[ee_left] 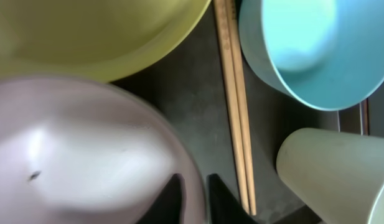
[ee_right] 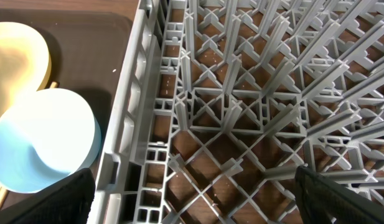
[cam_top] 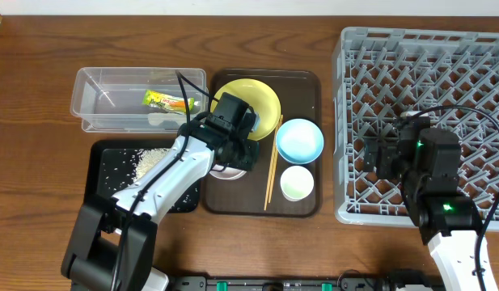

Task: Sort waste into correct bins and load items into the dishwasher rack
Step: 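Set the emptied pink bowl back onto the brown tray with the left gripper, then grasp the pale cup with the left gripper and lift it toward the rack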

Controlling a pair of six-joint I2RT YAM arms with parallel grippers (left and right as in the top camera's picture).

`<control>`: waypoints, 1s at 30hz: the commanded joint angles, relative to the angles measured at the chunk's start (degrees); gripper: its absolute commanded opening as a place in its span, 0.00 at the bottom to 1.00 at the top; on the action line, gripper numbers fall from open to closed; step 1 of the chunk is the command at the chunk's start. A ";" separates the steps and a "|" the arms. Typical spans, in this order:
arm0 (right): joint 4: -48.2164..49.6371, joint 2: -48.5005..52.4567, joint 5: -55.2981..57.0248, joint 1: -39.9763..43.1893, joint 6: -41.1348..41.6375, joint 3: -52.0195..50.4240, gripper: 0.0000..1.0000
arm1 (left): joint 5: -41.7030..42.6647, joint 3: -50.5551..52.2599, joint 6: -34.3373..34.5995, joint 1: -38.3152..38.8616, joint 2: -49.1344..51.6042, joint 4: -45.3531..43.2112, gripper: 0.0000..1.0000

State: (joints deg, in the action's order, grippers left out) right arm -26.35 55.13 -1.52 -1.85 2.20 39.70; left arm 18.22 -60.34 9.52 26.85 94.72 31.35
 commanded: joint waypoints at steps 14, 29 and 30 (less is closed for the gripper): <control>-0.04 0.28 -0.04 -0.59 0.57 1.20 0.99 | 6.64 -3.30 0.63 0.96 -8.55 -0.28 0.38; -0.07 0.28 -0.02 -0.59 0.57 1.20 0.99 | 2.93 -2.89 0.66 11.78 -1.05 -0.61 0.39; -0.07 0.28 -0.04 -0.59 0.57 1.20 0.99 | 2.93 -2.89 0.66 12.20 -0.28 -0.63 0.39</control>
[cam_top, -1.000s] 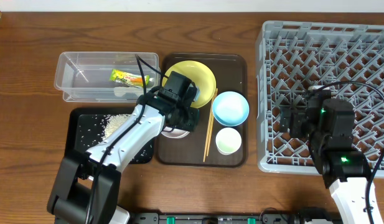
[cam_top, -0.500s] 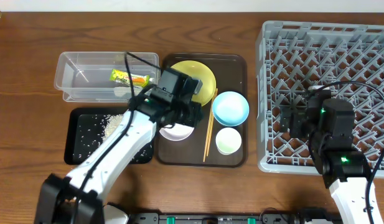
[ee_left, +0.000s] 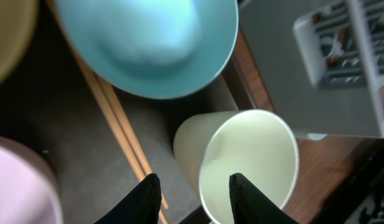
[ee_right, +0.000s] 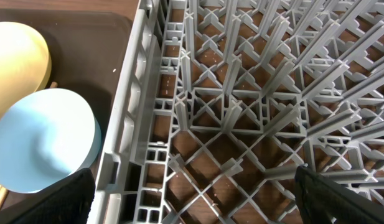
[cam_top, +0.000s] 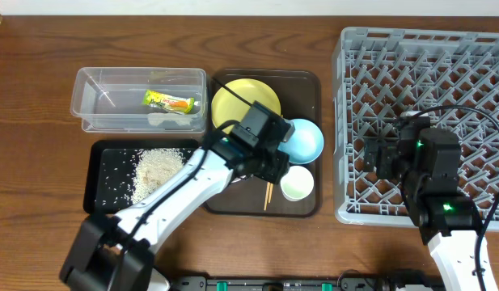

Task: Sort waste into correct bins and load items into the dishwasher rack
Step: 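Grasp the pale cup with the left gripper and lift it toward the rack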

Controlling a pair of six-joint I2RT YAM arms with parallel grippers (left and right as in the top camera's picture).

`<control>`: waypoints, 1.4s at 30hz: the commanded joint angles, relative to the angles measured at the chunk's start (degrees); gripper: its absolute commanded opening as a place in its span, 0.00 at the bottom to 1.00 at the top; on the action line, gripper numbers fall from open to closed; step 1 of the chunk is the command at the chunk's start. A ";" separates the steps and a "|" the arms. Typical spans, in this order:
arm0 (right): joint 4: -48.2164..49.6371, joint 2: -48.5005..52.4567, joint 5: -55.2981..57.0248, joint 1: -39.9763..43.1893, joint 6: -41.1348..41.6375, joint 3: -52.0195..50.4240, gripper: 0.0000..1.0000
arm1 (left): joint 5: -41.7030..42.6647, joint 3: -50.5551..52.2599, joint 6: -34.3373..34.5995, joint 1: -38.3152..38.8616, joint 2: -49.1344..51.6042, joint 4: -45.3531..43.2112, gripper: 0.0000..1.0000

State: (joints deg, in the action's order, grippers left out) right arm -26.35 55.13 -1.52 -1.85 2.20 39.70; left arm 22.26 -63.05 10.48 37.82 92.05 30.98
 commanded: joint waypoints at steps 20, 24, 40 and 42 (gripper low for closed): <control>1.62 0.28 -0.09 -0.59 0.55 1.20 0.99 | -3.43 -0.20 4.55 -5.53 -1.73 0.87 0.06; 3.19 0.50 -2.93 -0.59 0.52 1.20 0.99 | 3.02 -0.20 8.81 -13.44 -4.98 -2.71 0.06; 15.13 15.23 -55.47 -0.59 -10.10 1.18 0.99 | 49.90 -0.17 32.30 -25.55 7.67 -31.15 0.06; 18.29 17.53 -59.82 -0.61 -10.05 1.18 0.99 | 52.59 -0.17 32.26 -25.11 8.09 -31.15 0.06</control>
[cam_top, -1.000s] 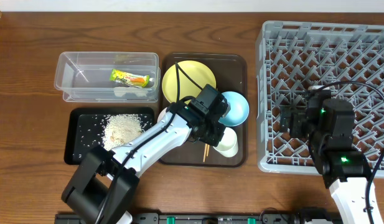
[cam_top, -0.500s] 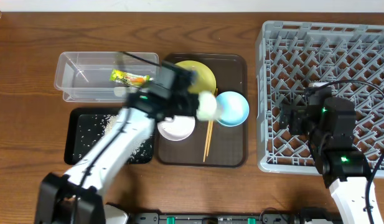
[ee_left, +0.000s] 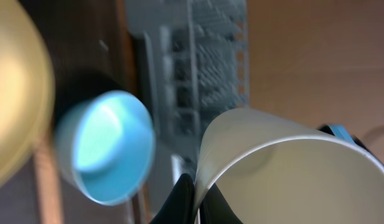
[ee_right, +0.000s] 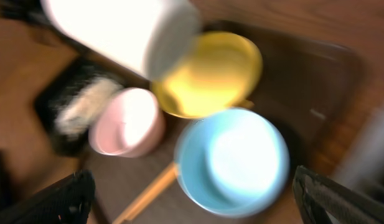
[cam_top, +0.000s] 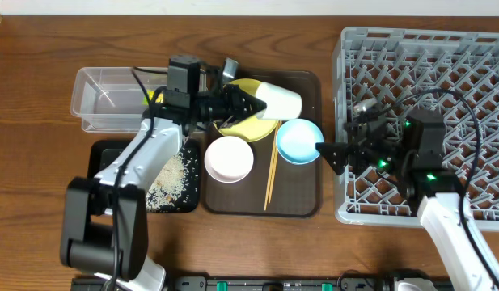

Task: Sort waste into correct bins and load items into the dishwasher rack
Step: 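Grasp the pale cup with the left gripper and lift it toward the rack, then grasp the pale cup with the right gripper from the left gripper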

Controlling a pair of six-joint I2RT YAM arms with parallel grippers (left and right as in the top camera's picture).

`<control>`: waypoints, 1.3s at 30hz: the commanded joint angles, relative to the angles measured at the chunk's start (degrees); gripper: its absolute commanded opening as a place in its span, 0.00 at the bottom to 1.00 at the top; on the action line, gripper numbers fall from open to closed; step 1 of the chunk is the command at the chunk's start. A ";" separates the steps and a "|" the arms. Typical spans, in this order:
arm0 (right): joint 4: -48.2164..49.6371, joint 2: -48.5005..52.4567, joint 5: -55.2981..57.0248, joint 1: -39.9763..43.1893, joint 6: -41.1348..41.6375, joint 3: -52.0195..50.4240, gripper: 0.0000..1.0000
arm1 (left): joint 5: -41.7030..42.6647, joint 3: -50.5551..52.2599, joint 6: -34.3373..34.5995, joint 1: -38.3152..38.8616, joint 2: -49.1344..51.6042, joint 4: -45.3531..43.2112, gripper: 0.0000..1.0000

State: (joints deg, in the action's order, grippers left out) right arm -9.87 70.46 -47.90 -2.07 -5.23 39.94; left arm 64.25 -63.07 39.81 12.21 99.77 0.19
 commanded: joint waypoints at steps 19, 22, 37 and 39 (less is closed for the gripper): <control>26.27 9.05 -19.02 -4.68 2.03 0.94 0.97 | 14.84 -0.17 4.61 4.96 0.37 -2.47 0.06; 27.10 9.05 -19.02 -4.94 2.01 0.94 0.94 | 14.84 -0.17 5.11 5.38 0.37 -2.47 0.06; 31.76 9.05 -19.06 -5.27 1.99 0.94 0.84 | 15.56 -0.17 8.61 5.40 0.37 -2.47 0.06; 31.74 9.05 -19.06 -5.53 1.97 0.94 0.83 | 16.17 -0.17 8.68 5.40 0.37 -2.49 0.06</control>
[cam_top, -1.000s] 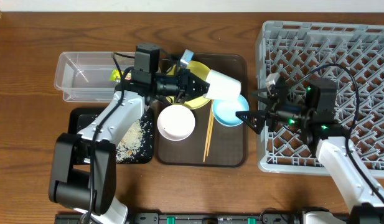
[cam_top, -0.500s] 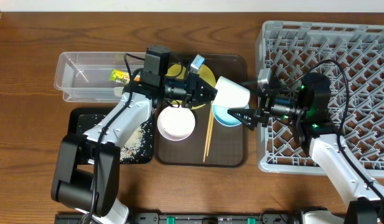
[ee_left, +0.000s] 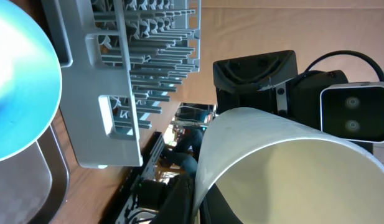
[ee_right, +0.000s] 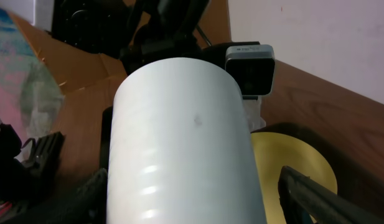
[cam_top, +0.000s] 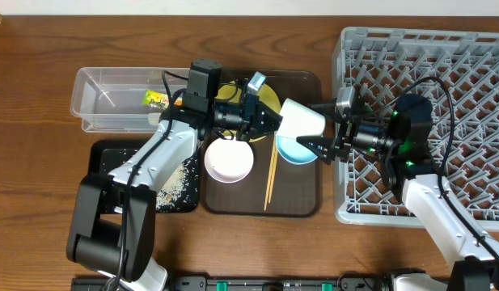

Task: Sort waste into correct bins and load items into the dishwasher rack
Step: 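Grasp the pale cup with the right gripper from the left gripper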

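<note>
A pale cup (cam_top: 302,121) hangs on its side above the tray, between the two arms. My left gripper (cam_top: 265,120) is shut on its rim; the left wrist view shows the cup's inside (ee_left: 291,168) with one finger (ee_left: 179,202) on the outside of the wall. My right gripper (cam_top: 322,127) is open, its fingers straddling the cup's closed end. The cup (ee_right: 185,143) fills the right wrist view, with a finger (ee_right: 304,183) wide on each side. I cannot tell whether they touch it. The grey dishwasher rack (cam_top: 427,73) stands on the right.
On the brown tray (cam_top: 302,202) are a yellow plate (cam_top: 269,101), a pale bowl (cam_top: 228,159), a blue bowl (cam_top: 291,151) partly under the cup, and chopsticks (cam_top: 271,174). A clear bin (cam_top: 120,101) holds a wrapper (cam_top: 156,99). A black bin (cam_top: 112,174) holds rice.
The cup, still in my left gripper, has moved right, from over the yellow plate to over the blue bowl. My right gripper has come up to it and now straddles its closed end.
My left gripper was over the pale bowl while the cup stood on the tray's front right. Then it stood open around the cup's rim. Then it held the cup sideways above the yellow plate as the right arm turned toward the tray. Now the cup lies between both grippers.
</note>
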Controlling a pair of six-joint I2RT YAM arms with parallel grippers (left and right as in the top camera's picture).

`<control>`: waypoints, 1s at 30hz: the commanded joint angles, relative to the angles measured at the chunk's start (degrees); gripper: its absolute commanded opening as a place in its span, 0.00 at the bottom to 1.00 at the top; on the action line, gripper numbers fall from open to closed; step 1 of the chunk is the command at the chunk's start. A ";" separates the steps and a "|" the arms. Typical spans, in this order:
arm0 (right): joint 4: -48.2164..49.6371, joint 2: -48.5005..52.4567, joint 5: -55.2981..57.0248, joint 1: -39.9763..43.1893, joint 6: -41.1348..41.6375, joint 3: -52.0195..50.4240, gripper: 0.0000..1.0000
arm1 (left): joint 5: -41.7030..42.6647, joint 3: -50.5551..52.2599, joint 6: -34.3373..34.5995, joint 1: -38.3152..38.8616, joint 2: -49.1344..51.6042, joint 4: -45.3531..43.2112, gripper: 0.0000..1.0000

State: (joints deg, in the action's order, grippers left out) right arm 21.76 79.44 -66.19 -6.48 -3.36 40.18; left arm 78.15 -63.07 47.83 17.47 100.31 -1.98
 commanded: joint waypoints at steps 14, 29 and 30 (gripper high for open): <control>0.76 0.07 -0.70 -2.64 -0.15 0.70 0.78 | 4.15 -0.17 2.23 0.13 -0.17 -0.33 0.06; -0.76 0.07 -0.68 -2.64 -0.09 0.70 0.55 | 0.35 -0.15 -3.76 0.13 -0.17 -0.26 0.28; -1.44 0.07 -0.55 -2.64 -0.11 0.70 0.56 | -1.01 -0.15 -5.44 0.13 -0.17 0.00 0.31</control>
State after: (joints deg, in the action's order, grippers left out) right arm 20.99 79.44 -66.39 -8.60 -3.20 40.18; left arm 79.72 -63.07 47.57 17.47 100.31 -1.96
